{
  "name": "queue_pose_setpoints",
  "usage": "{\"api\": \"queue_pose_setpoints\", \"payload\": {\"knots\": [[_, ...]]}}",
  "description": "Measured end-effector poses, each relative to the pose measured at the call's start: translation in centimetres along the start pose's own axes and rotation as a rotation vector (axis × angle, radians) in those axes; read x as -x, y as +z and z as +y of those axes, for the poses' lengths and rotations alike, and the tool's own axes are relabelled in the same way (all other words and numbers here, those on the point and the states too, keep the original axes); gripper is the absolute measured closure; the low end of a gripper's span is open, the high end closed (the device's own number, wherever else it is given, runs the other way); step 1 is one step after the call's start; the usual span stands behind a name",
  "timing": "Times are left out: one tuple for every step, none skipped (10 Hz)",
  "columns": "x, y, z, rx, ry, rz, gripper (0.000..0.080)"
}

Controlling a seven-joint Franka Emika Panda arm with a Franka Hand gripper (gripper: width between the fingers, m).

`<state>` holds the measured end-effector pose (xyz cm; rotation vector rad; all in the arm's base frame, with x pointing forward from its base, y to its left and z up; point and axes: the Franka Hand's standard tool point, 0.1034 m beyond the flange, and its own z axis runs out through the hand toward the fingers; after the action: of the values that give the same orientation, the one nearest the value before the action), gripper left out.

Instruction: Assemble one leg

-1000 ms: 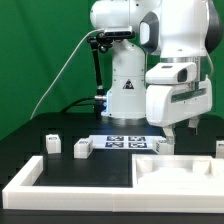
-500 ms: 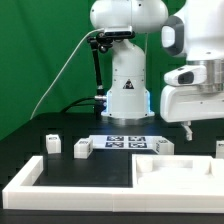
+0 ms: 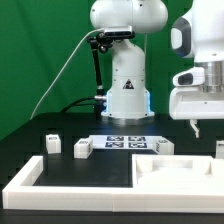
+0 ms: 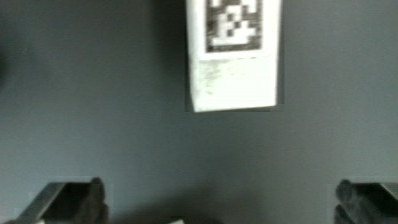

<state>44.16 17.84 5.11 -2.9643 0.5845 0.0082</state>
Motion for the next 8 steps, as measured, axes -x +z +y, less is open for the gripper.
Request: {"api": "queue_pose_setpoints", "payload": {"knots": [[0.9, 0.2, -0.3, 0.004, -0.021, -0.008, 0.0151], [1.5, 0.4, -0.7, 0.006, -0.052, -0.021, 0.0151], [1.8, 0.4, -0.9, 0.000, -0.081, -0.017, 0.0151], [1.9, 0.5, -0.3, 0.021, -0.100, -0.074, 0.0151], [1.5, 0.4, 0.1, 0.036, -0.103, -0.131, 0.0151], [1.5, 0.4, 0.5, 0.055, -0.114, -0.219, 0.0151], [1.4, 0.3, 0.6, 0.071, -0.113, -0.296, 0.0151], [1.4, 0.4, 0.5, 0.085, -0.107, -0.357, 0.0151]]}}
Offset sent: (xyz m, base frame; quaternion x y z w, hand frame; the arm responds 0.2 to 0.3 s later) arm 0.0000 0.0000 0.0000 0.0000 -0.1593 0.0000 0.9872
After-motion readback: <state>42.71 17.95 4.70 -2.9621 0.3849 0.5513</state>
